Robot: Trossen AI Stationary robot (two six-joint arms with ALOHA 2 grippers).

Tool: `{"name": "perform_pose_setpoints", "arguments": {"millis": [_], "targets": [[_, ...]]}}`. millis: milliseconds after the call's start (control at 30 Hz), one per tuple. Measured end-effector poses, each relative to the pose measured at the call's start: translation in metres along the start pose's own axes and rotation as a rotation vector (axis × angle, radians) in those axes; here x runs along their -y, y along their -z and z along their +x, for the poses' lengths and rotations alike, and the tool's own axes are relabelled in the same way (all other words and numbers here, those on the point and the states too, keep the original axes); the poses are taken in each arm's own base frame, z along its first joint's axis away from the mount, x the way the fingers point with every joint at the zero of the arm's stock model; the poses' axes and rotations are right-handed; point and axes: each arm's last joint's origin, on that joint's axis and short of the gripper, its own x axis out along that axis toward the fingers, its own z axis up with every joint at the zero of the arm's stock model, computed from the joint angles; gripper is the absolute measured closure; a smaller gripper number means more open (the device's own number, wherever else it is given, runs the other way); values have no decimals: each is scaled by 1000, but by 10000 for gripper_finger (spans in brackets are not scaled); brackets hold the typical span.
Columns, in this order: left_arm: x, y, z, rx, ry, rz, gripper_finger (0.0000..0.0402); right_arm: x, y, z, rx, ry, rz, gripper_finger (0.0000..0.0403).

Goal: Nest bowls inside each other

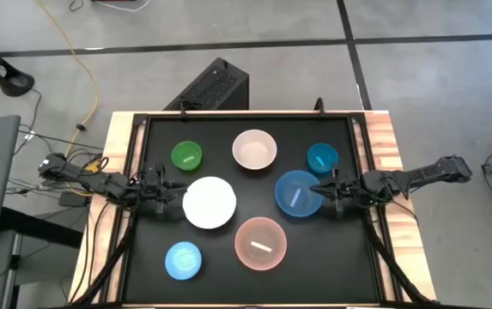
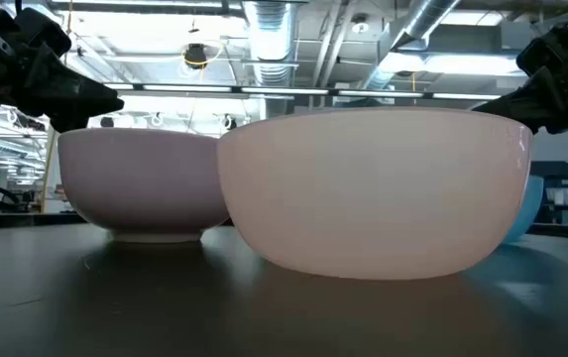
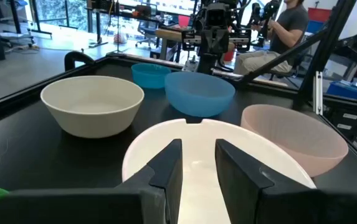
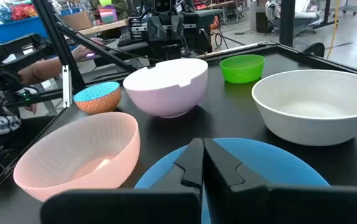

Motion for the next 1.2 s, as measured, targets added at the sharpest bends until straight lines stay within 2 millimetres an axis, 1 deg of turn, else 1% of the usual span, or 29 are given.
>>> {"name": "perform_pose_setpoints", "arguments": {"millis": [1033, 1200], "targets": [[0, 0, 0, 0, 0, 0, 317, 0, 0, 0, 0, 0, -2, 377], [0, 0, 0, 0, 0, 0, 317, 0, 0, 0, 0, 0, -92, 377]]}}
